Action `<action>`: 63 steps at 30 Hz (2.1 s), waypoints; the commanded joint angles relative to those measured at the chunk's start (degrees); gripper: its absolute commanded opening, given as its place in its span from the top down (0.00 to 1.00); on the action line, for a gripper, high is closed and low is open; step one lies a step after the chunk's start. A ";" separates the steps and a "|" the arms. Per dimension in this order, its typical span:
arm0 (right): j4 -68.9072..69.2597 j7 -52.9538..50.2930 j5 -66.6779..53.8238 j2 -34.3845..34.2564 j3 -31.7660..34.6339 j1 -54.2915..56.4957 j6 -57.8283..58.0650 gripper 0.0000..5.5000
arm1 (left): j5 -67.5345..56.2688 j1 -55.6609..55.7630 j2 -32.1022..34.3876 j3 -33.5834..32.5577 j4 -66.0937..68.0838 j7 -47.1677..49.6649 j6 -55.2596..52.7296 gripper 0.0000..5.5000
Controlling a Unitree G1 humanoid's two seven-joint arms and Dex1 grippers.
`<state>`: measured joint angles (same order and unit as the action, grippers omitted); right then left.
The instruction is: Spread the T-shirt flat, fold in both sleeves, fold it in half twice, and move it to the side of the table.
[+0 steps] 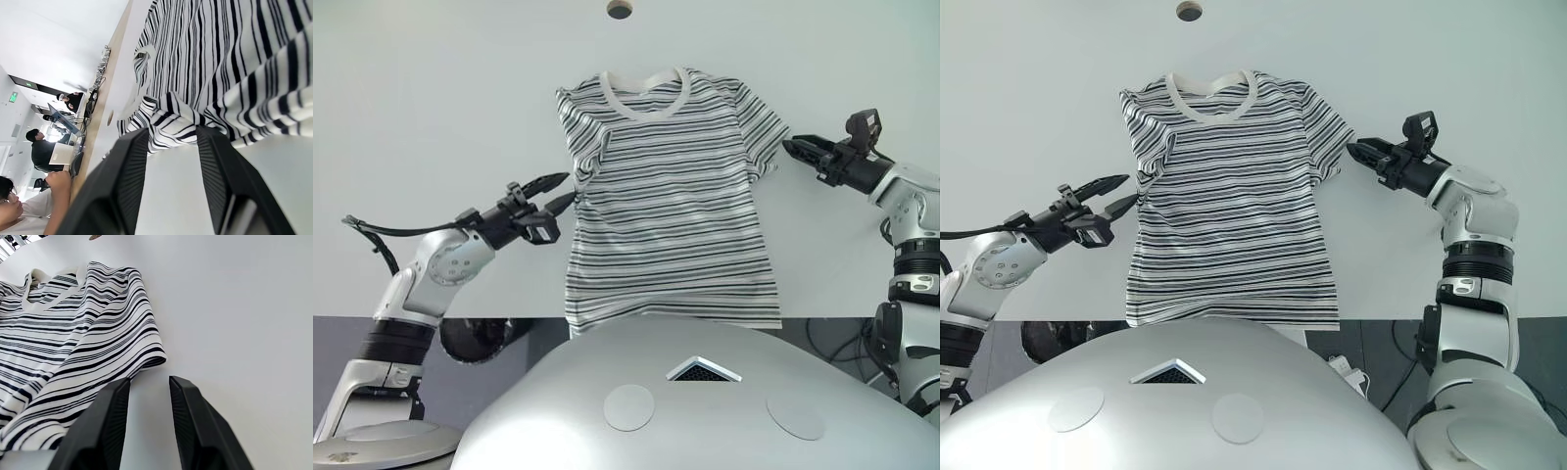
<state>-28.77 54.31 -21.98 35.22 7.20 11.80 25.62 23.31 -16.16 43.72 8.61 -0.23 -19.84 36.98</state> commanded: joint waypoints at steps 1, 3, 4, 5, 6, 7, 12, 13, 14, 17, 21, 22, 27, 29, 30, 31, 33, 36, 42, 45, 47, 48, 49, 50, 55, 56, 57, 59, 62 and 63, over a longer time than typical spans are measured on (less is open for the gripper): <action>-2.14 -1.31 1.94 -0.05 -0.29 2.70 -0.82 0.72 | 0.82 -0.27 -0.07 0.10 -0.89 -0.47 -0.38 0.68; -4.18 -1.34 2.70 -0.67 -0.57 4.33 -1.39 0.72 | 0.86 -0.31 -0.18 0.28 -1.02 -0.50 -0.36 0.68; -4.96 -1.30 3.00 -0.92 -0.71 4.89 -1.67 0.72 | 0.90 -0.31 -0.21 0.37 -1.04 -0.50 -0.36 0.68; -5.86 -1.29 3.35 -1.20 -0.96 5.57 -2.07 0.72 | 0.94 -0.34 -0.25 0.43 -1.08 -0.52 -0.36 0.68; -6.92 -1.26 3.63 -1.49 -1.22 6.37 -2.50 0.72 | 0.98 -0.46 -0.29 0.49 -1.17 -0.52 -0.36 0.68; -7.65 -1.08 3.82 -1.74 -1.47 6.93 -2.90 0.72 | 1.00 -0.47 -0.32 0.56 -1.19 -0.57 -0.35 0.68; -9.52 0.01 4.57 -2.33 -1.65 7.70 -4.15 0.72 | 0.80 -0.56 -0.43 0.71 -1.34 -0.78 -0.50 0.68; -9.70 0.20 4.69 -2.40 -1.63 7.79 -4.29 0.72 | 0.83 -0.63 -0.47 0.72 -1.30 -0.74 -0.53 0.68; -9.73 0.35 4.75 -2.41 -1.58 7.77 -4.38 0.72 | 0.87 -0.68 -0.48 0.74 -1.20 -0.72 -0.54 0.68; -9.09 0.87 4.50 -2.07 -1.23 7.35 -4.20 0.72 | 0.84 -0.94 -0.45 0.64 -1.14 -0.65 -0.59 0.68; -8.33 1.69 4.30 -1.04 -0.47 5.98 -4.86 0.72 | 0.89 -1.14 -0.49 0.50 -1.04 -0.51 -0.69 0.68; -8.10 1.90 4.21 -0.70 -0.12 5.60 -4.89 0.72 | 0.94 -1.16 -0.51 0.49 -1.09 -0.49 -0.73 0.68; -7.08 2.68 3.72 0.62 1.34 3.97 -5.03 0.72 | 1.03 -1.09 -0.29 0.25 -0.97 -0.52 -0.65 0.68; -6.66 4.11 3.80 0.96 1.24 3.12 -5.91 0.72 | 1.06 -0.97 -0.28 0.21 -0.85 -0.52 -0.73 0.68; -6.32 4.98 3.67 1.05 1.17 2.79 -5.99 0.72 | 1.06 -0.93 -0.30 0.20 -0.79 -0.53 -0.78 0.68; -5.85 5.90 3.29 1.07 1.25 2.55 -5.84 0.72 | 1.06 -0.83 -0.31 0.21 -0.70 -0.55 -0.83 0.68; -5.09 7.33 2.27 0.93 1.73 2.50 -4.66 0.72 | 1.05 -0.68 -0.33 0.23 -0.56 -0.60 -0.91 0.68; -3.65 8.09 2.29 0.46 1.30 1.96 -4.72 0.67 | 1.16 -0.38 -0.35 0.29 -0.41 -0.66 -1.04 0.67; -1.95 9.90 0.55 0.52 1.59 1.58 -2.47 0.54 | 1.34 0.07 -0.40 0.40 -0.25 -0.92 -1.66 0.67; -4.39 8.31 1.59 -0.13 1.49 3.70 -2.56 0.54 | 1.39 0.17 -0.52 0.50 -0.34 -0.87 -1.89 0.67; -5.74 7.57 2.33 -0.51 1.11 4.70 -3.21 0.54 | 1.38 0.35 -0.59 0.62 -0.32 -0.85 -1.93 0.67; -6.94 7.10 2.80 -0.78 0.87 5.53 -3.73 0.54 | 1.40 0.37 -0.61 0.65 -0.35 -0.83 -1.92 0.67; -7.99 6.60 3.40 -1.01 0.54 6.30 -4.38 0.54 | 1.40 0.30 -0.62 0.65 -0.48 -0.82 -1.93 0.67; -9.36 5.98 3.97 -1.31 0.20 7.26 -4.92 0.54 | 1.43 0.24 -0.63 0.65 -0.61 -0.82 -1.94 0.67; -13.73 5.14 5.65 -2.24 -0.78 10.04 -7.09 0.54 | 1.39 0.16 -0.60 0.66 -0.89 -0.98 -1.88 0.67; -13.99 5.21 5.75 -2.42 -1.06 10.37 -7.25 0.54 | 1.37 0.11 -0.57 0.66 -0.95 -1.01 -1.85 0.67; -14.15 5.35 5.79 -2.60 -1.38 10.65 -7.32 0.54 | 1.38 0.03 -0.54 0.65 -1.02 -1.03 -1.84 0.67; -14.35 6.06 5.84 -2.84 -2.04 10.84 -7.54 0.54 | 1.38 -0.22 -0.58 0.64 -1.31 -1.04 -1.94 0.67; -14.13 7.25 5.69 -2.86 -2.35 10.45 -8.00 0.54 | 1.57 -0.33 -0.81 0.80 -1.52 -1.00 -2.12 0.67; -13.85 7.33 5.59 -2.84 -2.12 10.21 -8.26 0.57 | 1.60 -0.32 -0.88 0.85 -1.63 -1.02 -2.19 0.67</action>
<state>-42.51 61.11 -16.65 32.49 5.13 21.56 18.06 24.38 -16.51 42.93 9.05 -1.13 -20.03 35.41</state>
